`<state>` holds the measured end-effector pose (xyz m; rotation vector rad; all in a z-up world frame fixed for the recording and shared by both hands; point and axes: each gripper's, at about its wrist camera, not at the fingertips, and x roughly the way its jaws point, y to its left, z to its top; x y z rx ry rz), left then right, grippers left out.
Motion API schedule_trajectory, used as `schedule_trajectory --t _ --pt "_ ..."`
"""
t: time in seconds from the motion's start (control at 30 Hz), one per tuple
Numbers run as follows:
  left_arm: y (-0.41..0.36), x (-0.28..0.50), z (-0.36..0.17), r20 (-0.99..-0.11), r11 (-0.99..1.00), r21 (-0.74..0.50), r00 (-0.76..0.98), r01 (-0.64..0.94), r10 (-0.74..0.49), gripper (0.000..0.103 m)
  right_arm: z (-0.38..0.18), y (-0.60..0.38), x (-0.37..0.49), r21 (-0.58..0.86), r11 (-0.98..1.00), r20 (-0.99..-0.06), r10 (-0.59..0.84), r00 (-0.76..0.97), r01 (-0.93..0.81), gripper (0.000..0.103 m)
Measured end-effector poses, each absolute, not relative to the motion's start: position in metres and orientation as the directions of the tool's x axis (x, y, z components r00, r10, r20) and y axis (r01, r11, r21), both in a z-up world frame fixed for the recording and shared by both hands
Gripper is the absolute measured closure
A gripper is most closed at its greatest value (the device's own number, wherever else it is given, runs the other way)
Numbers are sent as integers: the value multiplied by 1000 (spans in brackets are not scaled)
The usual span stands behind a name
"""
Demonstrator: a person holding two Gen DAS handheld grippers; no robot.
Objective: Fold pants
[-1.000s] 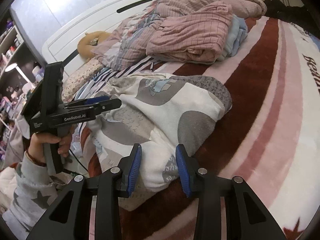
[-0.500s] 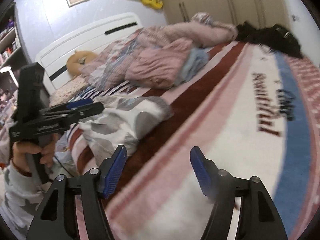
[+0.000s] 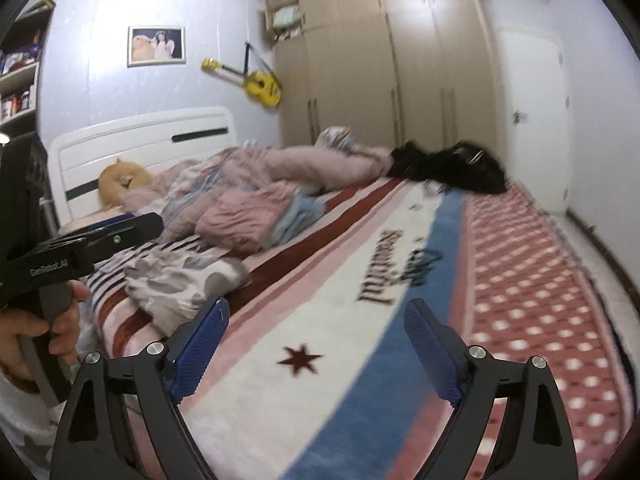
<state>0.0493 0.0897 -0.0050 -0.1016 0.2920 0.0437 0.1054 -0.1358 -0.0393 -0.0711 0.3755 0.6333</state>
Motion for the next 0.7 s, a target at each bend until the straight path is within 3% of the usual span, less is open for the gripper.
schedule_trajectory --t 0.1,0.33,0.7 --pt "78 42 -3 -266 992 -111 964 -57 26 5 -29 -156 84 9 830 -306 534 789 -558 0" --pt "56 34 -4 -256 996 -84 966 -42 19 5 -14 -184 57 27 858 -254 502 827 -513 1" --pt "47 32 -6 -263 997 -76 965 -34 13 5 -12 -191 45 5 874 -248 471 846 -485 1"
